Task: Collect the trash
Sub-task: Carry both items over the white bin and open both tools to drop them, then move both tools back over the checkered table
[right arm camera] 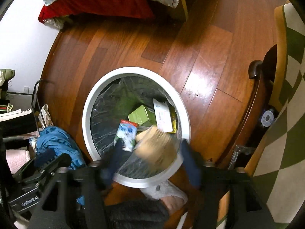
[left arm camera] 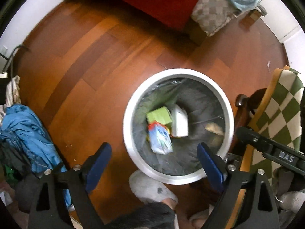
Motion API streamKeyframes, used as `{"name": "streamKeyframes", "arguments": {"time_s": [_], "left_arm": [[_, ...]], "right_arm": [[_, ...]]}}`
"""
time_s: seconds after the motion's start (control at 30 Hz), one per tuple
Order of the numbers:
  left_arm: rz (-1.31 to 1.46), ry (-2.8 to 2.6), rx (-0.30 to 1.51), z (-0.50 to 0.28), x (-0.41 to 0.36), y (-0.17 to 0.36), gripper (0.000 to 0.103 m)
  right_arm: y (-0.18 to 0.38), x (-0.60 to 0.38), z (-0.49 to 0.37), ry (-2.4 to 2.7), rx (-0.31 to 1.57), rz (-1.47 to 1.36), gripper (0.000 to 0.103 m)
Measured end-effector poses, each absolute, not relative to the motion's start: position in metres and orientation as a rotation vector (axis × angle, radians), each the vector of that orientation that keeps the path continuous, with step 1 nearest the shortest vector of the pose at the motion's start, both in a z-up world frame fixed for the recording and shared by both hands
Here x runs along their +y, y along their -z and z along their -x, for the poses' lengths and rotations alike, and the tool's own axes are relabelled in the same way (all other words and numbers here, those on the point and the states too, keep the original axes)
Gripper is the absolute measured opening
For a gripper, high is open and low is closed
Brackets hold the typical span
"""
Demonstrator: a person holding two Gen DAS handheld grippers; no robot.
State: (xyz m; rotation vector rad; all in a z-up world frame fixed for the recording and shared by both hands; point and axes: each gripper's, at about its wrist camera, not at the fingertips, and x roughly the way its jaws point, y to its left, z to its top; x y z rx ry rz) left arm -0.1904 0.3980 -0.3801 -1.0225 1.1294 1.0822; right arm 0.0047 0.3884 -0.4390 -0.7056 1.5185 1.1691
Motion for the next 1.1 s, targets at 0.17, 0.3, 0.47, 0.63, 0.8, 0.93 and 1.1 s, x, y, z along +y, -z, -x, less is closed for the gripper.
{"name": "streamKeyframes", "arguments": {"time_s": [0.17,0.3,0.47,0.63,0.8,0.93,1.1], "left_arm": [[0.915,-1.182,1.139,0.193,0.388,0.373,0.092],[0.891,-1.193,1.171,0.191,0.381,0.376,0.092],[0.892,-1.192,1.179,0.189,0.374,0.377,0.092],[0.883,-1.191,1.171,0.189,0.369,0.369,0.092],[0.857,-1.194,1.161,0.188,0.363,0.357,0.092],[0.84,-1.191,1.135,0.188,0.356,0.337,0.092],[0.808,-1.188,1.087,0.188,0.34,0.302,0.092]], "right_arm": [[0.436,0.381,-0.002,-1.13,1.441,0.789,0.099],[0.435,0.369,0.003,-1.086,1.385,0.865,0.102],[0.432,0.355,0.008,-1.076,1.36,0.898,0.102],[0.425,0.348,0.012,-1.071,1.332,0.908,0.102],[0.416,0.342,0.017,-1.08,1.319,0.909,0.102],[0.398,0.335,0.021,-1.095,1.3,0.891,0.102],[0.357,0.318,0.022,-1.124,1.253,0.843,0.102]]}}
